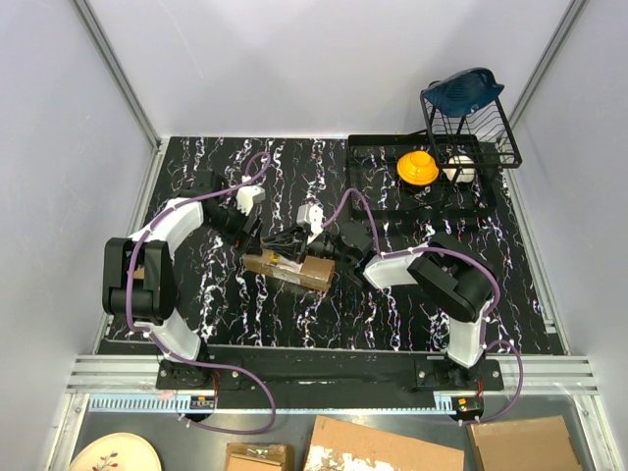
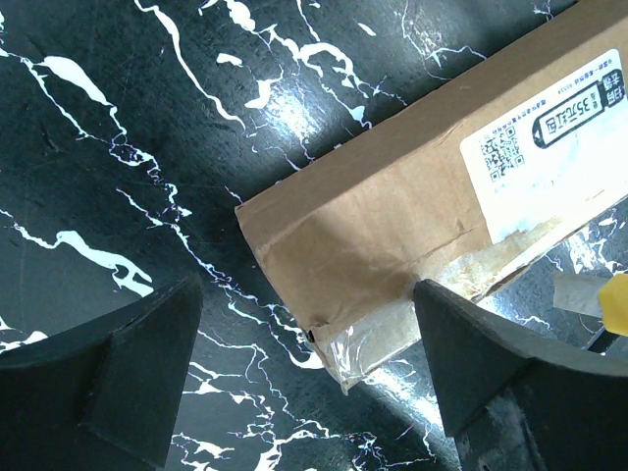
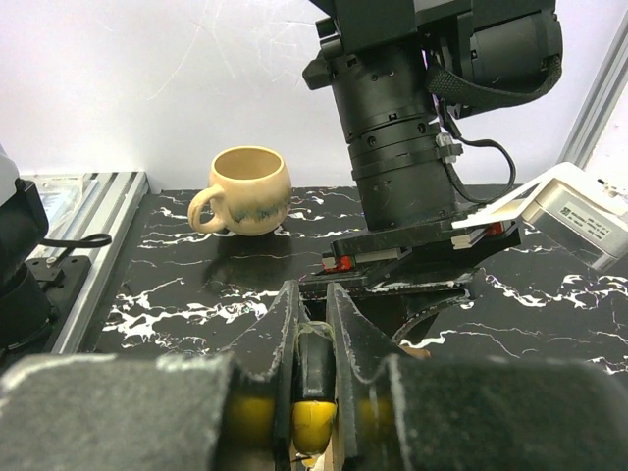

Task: Unpack the express box
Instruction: Cut the express box at the center of the board.

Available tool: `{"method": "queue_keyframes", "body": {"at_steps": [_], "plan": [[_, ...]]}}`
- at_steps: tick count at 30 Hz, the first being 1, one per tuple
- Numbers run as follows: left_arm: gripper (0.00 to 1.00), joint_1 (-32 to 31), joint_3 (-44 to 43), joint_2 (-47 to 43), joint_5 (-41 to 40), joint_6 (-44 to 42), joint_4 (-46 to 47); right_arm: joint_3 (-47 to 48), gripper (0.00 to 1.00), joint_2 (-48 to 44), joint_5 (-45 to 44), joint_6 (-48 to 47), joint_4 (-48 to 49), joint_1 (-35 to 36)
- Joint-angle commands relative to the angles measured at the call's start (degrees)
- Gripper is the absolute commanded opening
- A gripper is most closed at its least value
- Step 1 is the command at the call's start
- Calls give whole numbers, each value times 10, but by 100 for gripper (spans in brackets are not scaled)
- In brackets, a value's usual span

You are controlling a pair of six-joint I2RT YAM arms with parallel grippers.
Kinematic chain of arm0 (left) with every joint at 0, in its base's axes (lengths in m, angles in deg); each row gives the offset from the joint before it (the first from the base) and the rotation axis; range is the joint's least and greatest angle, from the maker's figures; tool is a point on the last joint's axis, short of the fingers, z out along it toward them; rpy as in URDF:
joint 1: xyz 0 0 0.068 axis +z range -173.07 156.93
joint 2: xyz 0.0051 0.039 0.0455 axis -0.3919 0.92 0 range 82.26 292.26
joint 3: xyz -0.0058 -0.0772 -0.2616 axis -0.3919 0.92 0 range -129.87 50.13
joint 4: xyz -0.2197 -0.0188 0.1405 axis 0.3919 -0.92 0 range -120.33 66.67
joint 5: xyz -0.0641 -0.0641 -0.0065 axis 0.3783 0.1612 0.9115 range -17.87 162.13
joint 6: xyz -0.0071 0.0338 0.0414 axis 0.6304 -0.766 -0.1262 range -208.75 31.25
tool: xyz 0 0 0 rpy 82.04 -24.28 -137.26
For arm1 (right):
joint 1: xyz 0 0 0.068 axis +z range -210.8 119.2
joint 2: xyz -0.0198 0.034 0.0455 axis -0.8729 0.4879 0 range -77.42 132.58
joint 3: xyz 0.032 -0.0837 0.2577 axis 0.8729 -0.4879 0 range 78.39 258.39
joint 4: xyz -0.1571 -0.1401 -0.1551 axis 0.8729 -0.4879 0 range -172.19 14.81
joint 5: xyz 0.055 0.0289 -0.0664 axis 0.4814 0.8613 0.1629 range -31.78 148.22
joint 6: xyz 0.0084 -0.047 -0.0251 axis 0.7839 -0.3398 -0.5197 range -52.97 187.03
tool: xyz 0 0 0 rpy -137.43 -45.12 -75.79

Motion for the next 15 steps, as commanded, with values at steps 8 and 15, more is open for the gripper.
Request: {"method": "queue_keyframes", "body": {"at_steps": [8, 15], "plan": [[91, -3, -1, 15, -25, -19, 40, 5, 0, 5, -8, 6, 29, -5], [91, -3, 2, 14, -23, -20, 40, -2, 0, 10, -13, 11, 33, -6]]}}
